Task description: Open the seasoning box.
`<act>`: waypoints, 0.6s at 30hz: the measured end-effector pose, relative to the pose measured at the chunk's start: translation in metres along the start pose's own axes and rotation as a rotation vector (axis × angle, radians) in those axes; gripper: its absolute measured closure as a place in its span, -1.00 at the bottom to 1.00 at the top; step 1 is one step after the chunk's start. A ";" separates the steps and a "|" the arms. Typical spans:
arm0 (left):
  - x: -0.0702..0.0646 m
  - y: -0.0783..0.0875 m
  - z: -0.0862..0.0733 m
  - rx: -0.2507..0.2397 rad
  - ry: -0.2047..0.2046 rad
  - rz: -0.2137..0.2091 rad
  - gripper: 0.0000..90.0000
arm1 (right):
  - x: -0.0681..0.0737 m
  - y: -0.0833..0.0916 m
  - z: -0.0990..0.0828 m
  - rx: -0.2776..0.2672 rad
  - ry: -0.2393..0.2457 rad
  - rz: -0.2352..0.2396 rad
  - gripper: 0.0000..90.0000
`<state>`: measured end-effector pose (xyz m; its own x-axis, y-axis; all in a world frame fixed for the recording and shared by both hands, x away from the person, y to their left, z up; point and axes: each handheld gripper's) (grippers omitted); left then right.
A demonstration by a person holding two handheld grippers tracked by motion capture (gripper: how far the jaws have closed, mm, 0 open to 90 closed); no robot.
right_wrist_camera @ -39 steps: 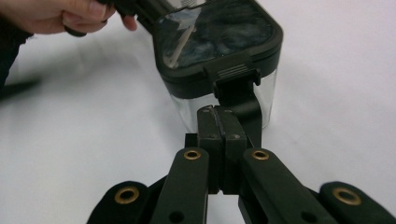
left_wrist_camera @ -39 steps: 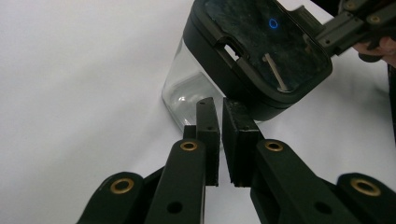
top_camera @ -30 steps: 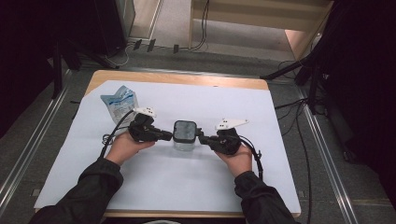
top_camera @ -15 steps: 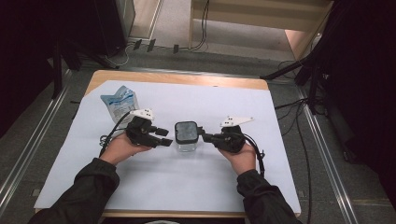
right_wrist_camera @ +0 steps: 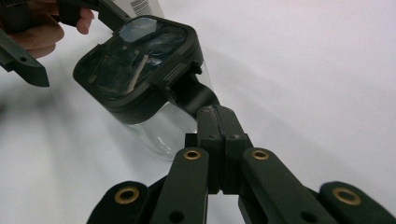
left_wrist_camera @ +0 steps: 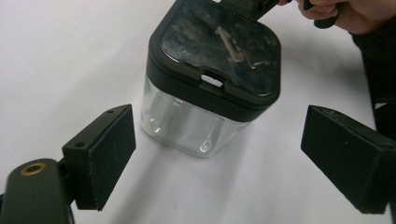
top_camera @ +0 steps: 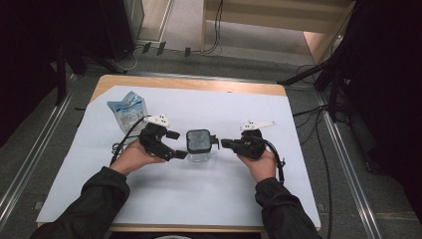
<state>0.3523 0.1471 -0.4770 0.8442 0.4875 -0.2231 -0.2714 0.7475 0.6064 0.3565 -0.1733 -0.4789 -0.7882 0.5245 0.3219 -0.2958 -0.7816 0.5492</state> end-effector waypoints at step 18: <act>-0.001 -0.024 0.009 0.011 -0.124 -0.001 -0.80 | -0.007 -0.007 0.000 0.002 -0.049 0.011 1.00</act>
<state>0.3621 0.1243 -0.4840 0.8952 0.4270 -0.1277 -0.2664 0.7424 0.6147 0.3639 -0.1712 -0.4852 -0.7644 0.5313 0.3652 -0.2856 -0.7869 0.5470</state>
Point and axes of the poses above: each handheld gripper's, and its own axes: y roughly backward along the jaws, z roughly out of its top, x roughly to its left, and after that the axes turned 5 degrees about z, right-handed
